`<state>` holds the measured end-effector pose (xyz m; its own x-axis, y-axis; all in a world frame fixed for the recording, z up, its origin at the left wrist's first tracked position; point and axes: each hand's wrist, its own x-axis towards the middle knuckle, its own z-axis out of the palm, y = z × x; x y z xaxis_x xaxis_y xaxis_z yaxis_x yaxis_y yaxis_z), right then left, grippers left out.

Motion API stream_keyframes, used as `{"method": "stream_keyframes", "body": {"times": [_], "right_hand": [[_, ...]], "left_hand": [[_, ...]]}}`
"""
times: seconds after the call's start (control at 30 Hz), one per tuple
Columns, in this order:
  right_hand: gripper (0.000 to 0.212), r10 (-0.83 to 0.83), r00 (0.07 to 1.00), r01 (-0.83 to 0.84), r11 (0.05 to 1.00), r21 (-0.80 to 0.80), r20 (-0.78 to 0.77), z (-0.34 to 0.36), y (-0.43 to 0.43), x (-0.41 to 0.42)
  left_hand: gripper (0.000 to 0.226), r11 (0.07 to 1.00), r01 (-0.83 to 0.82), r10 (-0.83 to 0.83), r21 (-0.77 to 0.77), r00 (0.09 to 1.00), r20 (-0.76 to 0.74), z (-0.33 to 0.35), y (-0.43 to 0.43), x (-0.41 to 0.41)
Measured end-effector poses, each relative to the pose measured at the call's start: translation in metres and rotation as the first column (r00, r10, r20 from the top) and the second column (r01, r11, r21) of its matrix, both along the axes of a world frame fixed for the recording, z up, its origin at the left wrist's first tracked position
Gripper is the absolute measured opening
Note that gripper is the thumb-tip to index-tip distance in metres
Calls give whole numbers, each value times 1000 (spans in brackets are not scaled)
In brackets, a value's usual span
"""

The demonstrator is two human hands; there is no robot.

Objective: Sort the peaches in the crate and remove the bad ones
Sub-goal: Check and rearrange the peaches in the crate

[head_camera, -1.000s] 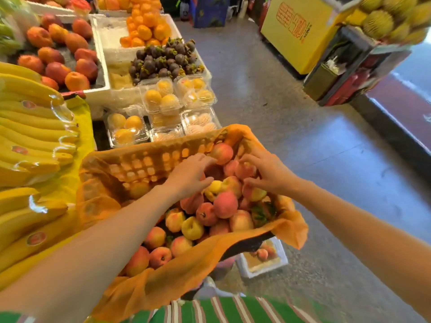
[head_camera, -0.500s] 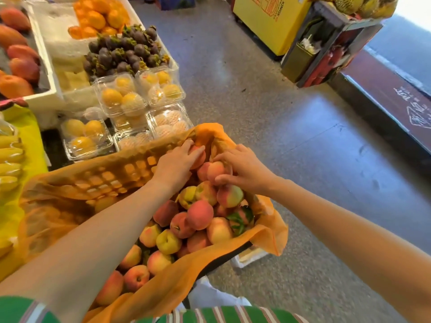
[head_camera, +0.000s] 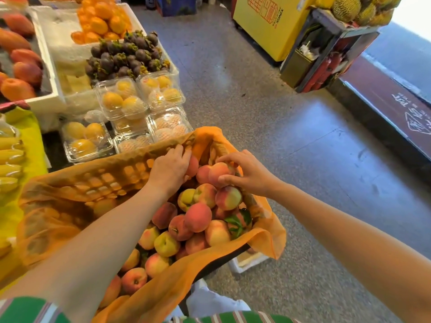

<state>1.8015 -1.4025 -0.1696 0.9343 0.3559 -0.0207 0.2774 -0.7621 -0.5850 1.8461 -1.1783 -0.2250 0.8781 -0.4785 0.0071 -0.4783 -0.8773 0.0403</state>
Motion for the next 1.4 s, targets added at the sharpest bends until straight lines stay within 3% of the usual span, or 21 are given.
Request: {"method": "stream_keyframes", "body": {"times": [0.17,0.27,0.47,0.67,0.83,1.0,1.17,1.33,1.4], "right_hand": [[43,-9,1000,9,1000,19,-13,2,-1,-2],[43,-5,1000,6,1000,24,-22,4,0,-4],[43,-9,997,20,988,153,-71,9,14,-5],[42,71,980,-15,959,283,-187,3,73,5],[46,259,925,-206,957,207,-277,-21,149,2],[48,379,839,-402,915,23,-390,-64,212,-12],[45,450,744,-596,782,-185,-494,-96,226,-21],[39,442,766,-592,767,-246,-466,-95,224,-21],[40,430,758,-559,816,-147,-490,-87,223,-20]], "left_hand": [[74,995,-21,20,-94,1000,-17,-7,7,-7],[75,961,-54,17,-271,991,-136,-11,15,-15],[64,685,-287,-2,-670,918,-396,6,36,-35],[59,460,-475,161,-751,876,-455,40,105,-63],[63,351,-535,384,-769,831,-403,47,170,-99],[65,375,-588,479,-717,785,-393,35,216,-128],[56,437,-612,464,-659,781,-418,27,230,-141],[75,491,-615,441,-617,786,-432,30,227,-140],[82,516,-605,426,-606,795,-432,34,223,-139]]}}
